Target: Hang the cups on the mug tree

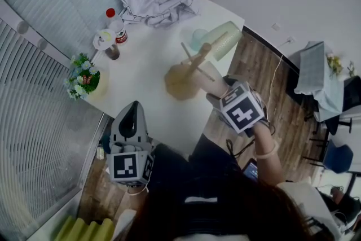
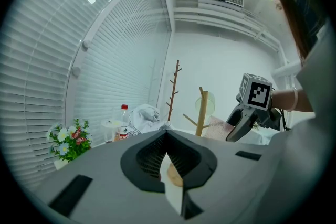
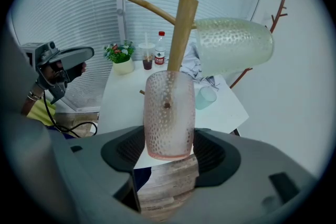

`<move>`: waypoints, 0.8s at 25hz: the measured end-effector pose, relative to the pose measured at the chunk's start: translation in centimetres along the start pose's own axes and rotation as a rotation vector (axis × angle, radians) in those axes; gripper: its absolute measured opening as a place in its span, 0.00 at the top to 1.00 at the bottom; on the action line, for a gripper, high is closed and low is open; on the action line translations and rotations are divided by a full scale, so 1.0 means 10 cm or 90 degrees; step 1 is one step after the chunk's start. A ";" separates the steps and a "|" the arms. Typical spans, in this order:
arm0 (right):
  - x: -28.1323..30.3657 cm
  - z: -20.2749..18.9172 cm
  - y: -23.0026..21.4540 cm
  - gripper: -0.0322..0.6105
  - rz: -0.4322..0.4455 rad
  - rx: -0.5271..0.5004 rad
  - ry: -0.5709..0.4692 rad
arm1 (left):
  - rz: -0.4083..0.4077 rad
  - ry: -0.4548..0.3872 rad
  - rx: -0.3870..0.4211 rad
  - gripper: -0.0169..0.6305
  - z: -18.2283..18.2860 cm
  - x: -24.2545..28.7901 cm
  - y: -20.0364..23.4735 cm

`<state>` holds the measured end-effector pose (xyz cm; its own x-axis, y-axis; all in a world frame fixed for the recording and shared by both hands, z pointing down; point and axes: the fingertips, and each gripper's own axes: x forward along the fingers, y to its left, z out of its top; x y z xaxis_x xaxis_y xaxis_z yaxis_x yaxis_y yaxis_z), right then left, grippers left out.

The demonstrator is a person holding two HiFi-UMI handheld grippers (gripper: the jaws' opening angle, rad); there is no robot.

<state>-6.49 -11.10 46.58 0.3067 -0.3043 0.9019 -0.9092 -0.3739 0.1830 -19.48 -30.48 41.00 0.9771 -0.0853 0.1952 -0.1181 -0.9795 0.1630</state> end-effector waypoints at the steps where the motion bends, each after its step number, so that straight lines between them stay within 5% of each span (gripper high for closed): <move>1: 0.01 0.00 0.00 0.49 0.000 -0.001 0.000 | 0.001 -0.001 -0.003 0.97 0.00 0.00 0.00; 20: -0.03 0.03 0.00 0.49 0.005 -0.019 0.022 | 0.005 -0.006 -0.008 0.97 -0.01 0.00 0.04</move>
<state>-6.52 -11.31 46.15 0.2902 -0.2758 0.9164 -0.9195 -0.3458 0.1871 -19.51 -30.91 41.18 0.9777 -0.0941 0.1876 -0.1273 -0.9765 0.1736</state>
